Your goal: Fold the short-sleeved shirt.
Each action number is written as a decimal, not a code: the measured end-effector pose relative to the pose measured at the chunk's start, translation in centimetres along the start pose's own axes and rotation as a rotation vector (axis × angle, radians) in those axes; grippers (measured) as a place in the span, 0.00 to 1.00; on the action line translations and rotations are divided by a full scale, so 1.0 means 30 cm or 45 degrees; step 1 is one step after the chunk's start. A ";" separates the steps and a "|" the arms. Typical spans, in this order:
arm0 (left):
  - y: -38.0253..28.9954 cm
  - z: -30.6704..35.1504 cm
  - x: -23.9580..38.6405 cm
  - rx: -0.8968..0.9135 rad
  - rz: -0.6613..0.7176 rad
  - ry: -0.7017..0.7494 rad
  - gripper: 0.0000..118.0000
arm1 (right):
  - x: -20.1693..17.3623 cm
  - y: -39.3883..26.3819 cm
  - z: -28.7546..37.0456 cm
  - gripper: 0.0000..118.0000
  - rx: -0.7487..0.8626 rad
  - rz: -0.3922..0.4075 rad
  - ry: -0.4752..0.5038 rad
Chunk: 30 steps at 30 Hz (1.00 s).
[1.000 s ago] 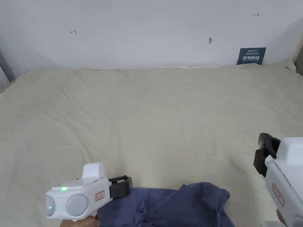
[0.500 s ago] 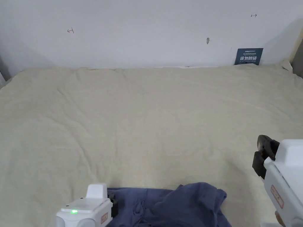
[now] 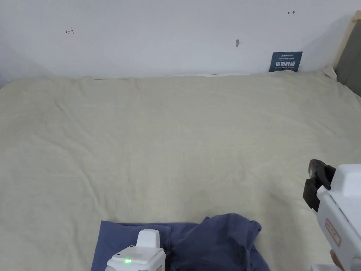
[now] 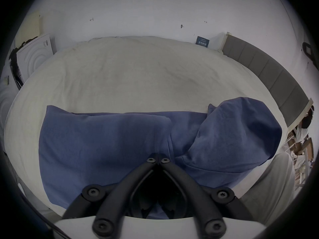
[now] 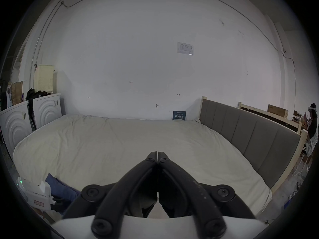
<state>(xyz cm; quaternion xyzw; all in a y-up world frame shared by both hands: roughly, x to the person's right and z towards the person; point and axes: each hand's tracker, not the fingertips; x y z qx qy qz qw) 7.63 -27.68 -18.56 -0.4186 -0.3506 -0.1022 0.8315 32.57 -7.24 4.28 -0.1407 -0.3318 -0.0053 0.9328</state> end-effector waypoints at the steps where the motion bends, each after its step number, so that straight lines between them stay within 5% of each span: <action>1: 0.001 -0.003 -0.015 0.000 0.011 -0.009 0.00 | 0.000 -0.001 0.001 0.02 0.000 -0.001 -0.002; 11: 0.152 0.225 -0.266 0.094 0.340 -0.325 0.05 | -0.028 0.017 0.003 0.02 0.015 -0.002 0.020; 14: 0.162 0.257 -0.400 0.064 0.463 -0.405 0.35 | -0.046 0.018 -0.001 0.02 0.015 -0.003 0.036; 15: 0.159 0.261 -0.442 0.055 0.507 -0.434 0.58 | -0.052 0.017 -0.003 0.02 0.013 -0.002 0.041; 17: 0.147 0.261 -0.508 0.009 0.532 -0.417 0.86 | -0.064 0.013 -0.009 0.02 0.009 0.002 0.049; 19: 0.131 0.253 -0.568 -0.040 0.566 -0.389 0.96 | -0.076 0.010 -0.015 0.02 0.000 0.004 0.058; 27: 0.077 0.156 -0.708 -0.129 0.615 -0.347 0.95 | -0.112 0.009 -0.039 0.02 -0.020 0.026 0.071; 28: 0.070 0.140 -0.721 -0.147 0.610 -0.337 0.89 | -0.113 0.009 -0.041 0.02 -0.022 0.028 0.071; 30: 0.067 0.112 -0.730 -0.181 0.600 -0.317 0.61 | -0.114 0.007 -0.046 0.02 -0.029 0.030 0.069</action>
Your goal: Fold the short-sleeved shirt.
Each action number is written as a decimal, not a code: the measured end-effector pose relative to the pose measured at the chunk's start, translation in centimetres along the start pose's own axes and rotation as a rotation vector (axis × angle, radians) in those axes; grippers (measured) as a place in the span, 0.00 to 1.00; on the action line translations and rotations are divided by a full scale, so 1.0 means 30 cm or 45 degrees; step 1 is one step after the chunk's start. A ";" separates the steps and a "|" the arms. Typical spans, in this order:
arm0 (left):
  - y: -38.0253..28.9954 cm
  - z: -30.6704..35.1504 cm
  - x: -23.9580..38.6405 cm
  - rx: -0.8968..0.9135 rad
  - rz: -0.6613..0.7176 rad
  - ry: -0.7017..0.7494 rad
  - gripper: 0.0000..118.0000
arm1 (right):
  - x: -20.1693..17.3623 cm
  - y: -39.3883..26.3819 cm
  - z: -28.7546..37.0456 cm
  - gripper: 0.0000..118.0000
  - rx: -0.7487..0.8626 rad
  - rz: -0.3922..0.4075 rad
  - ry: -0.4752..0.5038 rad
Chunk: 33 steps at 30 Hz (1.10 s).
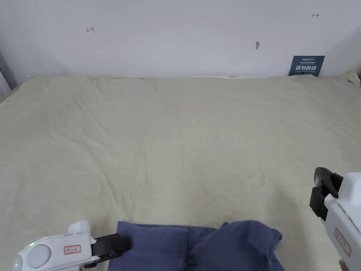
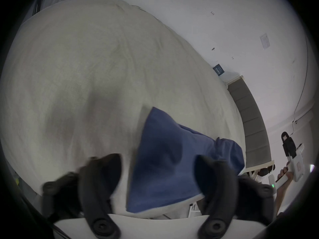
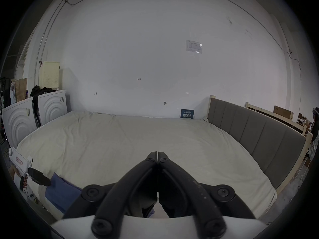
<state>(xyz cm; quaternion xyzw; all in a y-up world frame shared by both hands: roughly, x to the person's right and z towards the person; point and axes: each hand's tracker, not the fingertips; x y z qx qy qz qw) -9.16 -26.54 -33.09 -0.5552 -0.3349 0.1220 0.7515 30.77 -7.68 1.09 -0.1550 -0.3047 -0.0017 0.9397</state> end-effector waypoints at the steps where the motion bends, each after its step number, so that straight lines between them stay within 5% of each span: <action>1: 0.008 -0.015 -0.003 0.026 -0.004 -0.010 0.51 | 0.000 -0.001 -0.002 0.02 -0.004 0.001 -0.003; 10: -0.014 -0.085 0.021 0.019 -0.053 -0.043 0.09 | 0.010 -0.011 -0.014 0.02 -0.031 0.001 -0.024; 15: -0.028 -0.013 0.083 0.083 -0.163 0.047 0.07 | 0.014 0.002 -0.008 0.02 -0.014 0.000 -0.021; 29: -0.007 0.340 0.009 0.254 -0.066 0.289 0.07 | 0.018 0.017 0.025 0.02 0.045 -0.028 0.036; 30: -0.015 0.332 0.053 0.172 -0.125 0.135 0.07 | 0.020 0.016 0.027 0.02 0.046 -0.030 0.037; 33: -0.021 0.327 0.179 0.159 -0.088 0.136 0.07 | 0.032 0.014 0.035 0.02 0.050 -0.040 0.039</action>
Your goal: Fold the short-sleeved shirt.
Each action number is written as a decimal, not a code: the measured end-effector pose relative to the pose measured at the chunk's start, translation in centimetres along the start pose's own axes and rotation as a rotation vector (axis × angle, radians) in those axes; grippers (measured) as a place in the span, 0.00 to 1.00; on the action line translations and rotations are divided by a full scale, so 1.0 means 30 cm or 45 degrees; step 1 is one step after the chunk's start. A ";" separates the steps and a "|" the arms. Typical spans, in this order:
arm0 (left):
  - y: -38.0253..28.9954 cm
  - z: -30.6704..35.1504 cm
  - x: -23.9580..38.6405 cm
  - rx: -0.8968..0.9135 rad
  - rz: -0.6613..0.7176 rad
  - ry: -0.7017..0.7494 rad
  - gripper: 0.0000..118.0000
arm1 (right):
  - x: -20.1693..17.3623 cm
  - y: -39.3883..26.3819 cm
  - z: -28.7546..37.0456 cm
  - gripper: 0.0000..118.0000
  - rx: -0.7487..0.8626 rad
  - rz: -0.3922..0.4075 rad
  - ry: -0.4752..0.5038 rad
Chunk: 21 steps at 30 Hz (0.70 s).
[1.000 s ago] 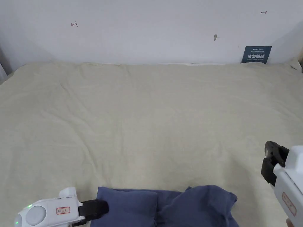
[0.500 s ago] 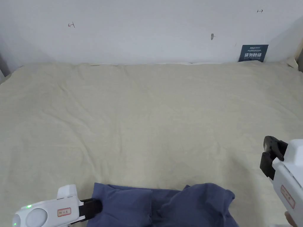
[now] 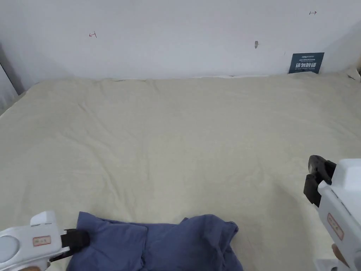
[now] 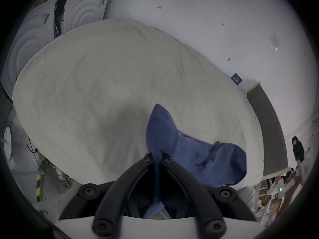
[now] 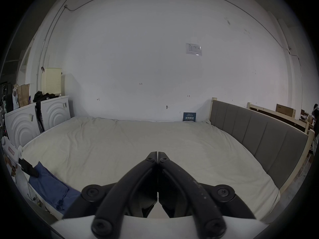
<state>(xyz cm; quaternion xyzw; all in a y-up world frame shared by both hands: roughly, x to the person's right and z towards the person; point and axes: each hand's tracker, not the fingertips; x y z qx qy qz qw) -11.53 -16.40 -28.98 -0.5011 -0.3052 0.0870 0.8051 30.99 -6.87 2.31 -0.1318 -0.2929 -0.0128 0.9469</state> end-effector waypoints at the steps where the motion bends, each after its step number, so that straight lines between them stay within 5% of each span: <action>1: 0.000 -0.001 0.047 -0.001 -0.002 -0.010 0.07 | 0.004 0.001 0.003 0.02 0.002 -0.004 0.000; 12: -0.017 -0.225 0.567 -0.153 -0.339 -0.214 0.07 | 0.088 -0.008 0.044 0.02 0.022 -0.032 -0.045; 21: -0.156 -0.539 0.780 -0.343 -0.467 -0.101 0.07 | 0.168 -0.031 0.068 0.02 0.004 -0.037 -0.115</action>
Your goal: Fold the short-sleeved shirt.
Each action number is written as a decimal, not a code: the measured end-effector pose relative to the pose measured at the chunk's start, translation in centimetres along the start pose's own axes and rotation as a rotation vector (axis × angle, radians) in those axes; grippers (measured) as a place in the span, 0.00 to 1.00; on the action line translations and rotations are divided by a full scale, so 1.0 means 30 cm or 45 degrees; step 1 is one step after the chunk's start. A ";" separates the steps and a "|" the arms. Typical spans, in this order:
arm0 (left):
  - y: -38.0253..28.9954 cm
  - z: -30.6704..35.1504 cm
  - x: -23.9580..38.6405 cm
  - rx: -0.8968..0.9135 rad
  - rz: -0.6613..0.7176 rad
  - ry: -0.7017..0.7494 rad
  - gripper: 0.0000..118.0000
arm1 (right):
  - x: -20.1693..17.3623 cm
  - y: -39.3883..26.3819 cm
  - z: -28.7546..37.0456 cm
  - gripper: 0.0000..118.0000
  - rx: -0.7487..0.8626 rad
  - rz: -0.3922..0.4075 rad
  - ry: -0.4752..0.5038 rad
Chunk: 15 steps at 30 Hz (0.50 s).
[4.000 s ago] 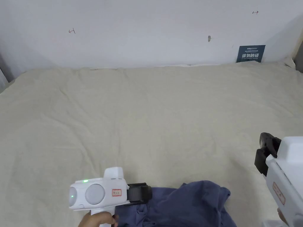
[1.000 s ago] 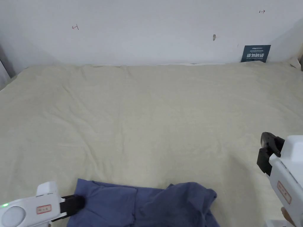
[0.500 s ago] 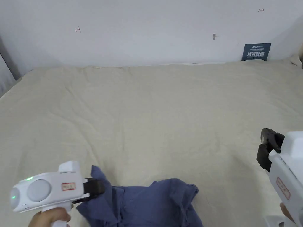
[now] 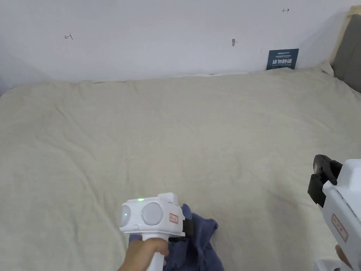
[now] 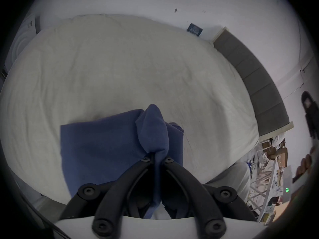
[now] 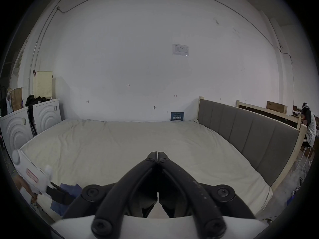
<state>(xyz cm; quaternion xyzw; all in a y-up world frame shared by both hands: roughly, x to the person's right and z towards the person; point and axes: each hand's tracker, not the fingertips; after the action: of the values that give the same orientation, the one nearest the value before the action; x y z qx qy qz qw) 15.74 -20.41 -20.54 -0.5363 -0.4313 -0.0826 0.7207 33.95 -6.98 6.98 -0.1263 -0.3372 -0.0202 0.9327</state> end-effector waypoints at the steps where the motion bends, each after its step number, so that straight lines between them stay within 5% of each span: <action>1: -0.002 -0.021 0.016 -0.005 -0.007 0.012 0.07 | 0.006 -0.002 0.001 0.02 -0.002 -0.001 -0.005; 4: -0.016 -0.064 0.027 -0.031 -0.029 0.021 0.18 | 0.016 -0.007 -0.002 0.02 -0.014 -0.004 -0.015; 8: -0.028 -0.033 0.040 -0.016 0.048 -0.195 0.96 | 0.012 -0.006 -0.003 0.02 -0.017 -0.001 -0.014; 15: -0.014 0.183 0.067 0.302 -0.091 -0.140 0.96 | -0.003 0.012 -0.005 0.02 0.000 -0.008 0.001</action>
<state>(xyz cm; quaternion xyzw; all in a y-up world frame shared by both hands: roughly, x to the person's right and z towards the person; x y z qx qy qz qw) 13.80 -15.26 -18.52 -0.4356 -0.4957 -0.0271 0.7509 34.02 -6.66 6.72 -0.1253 -0.3371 -0.0233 0.9328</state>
